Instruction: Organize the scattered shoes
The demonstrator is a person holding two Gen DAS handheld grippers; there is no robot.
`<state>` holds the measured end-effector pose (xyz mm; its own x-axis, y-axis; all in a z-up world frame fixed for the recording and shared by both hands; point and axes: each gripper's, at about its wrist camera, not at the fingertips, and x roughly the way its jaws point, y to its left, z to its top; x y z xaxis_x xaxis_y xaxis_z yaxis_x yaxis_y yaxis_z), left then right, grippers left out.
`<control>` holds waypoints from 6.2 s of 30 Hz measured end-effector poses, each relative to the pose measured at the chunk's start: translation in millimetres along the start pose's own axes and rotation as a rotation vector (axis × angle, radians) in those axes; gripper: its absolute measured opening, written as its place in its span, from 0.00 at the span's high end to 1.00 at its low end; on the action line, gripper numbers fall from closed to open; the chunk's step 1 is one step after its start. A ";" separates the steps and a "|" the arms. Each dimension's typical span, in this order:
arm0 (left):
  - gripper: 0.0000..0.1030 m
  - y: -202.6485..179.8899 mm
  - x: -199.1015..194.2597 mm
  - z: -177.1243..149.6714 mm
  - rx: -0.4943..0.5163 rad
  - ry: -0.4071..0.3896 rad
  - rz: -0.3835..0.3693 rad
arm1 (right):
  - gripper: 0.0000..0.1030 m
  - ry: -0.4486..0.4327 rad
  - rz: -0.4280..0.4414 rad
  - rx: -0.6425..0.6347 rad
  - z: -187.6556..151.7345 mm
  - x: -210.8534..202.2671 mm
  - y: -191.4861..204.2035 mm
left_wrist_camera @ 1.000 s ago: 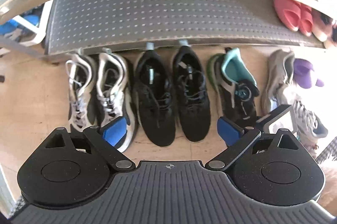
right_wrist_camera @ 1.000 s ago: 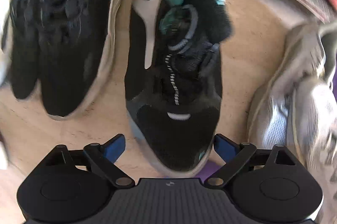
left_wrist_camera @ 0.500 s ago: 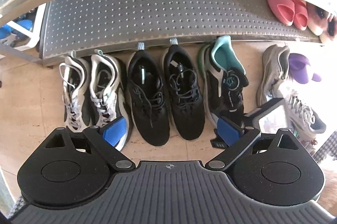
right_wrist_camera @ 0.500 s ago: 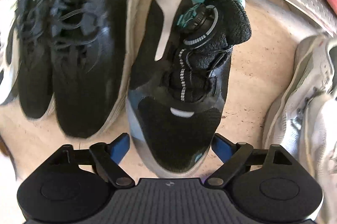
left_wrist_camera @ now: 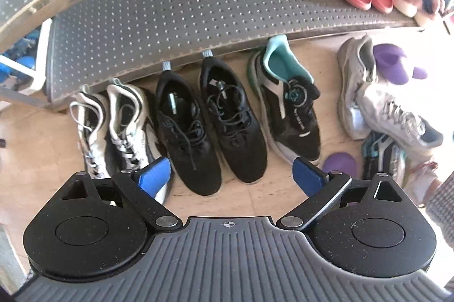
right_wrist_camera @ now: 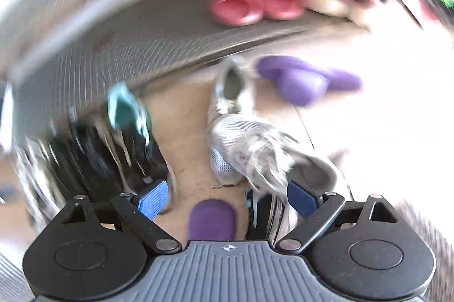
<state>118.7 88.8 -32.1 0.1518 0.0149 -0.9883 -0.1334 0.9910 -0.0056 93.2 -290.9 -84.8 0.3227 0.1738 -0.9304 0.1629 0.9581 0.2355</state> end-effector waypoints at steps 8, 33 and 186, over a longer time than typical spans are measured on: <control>0.07 -9.5 -16.2 -80.8 -0.097 0.043 0.034 | 0.16 -0.039 0.080 0.150 -36.3 -17.0 -49.2; 0.06 -95.5 -20.3 91.4 0.015 -0.086 -0.143 | 0.61 0.115 0.042 -0.325 1.6 178.7 73.9; 0.06 -64.4 -18.7 88.2 -0.050 -0.029 -0.097 | 0.15 0.282 -0.122 -0.401 41.1 125.9 94.2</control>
<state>210.9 36.4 0.1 0.1946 -0.0764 -0.9779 -0.1653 0.9802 -0.1095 187.5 -188.1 -168.2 0.0505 0.0569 -0.9971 -0.2051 0.9777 0.0454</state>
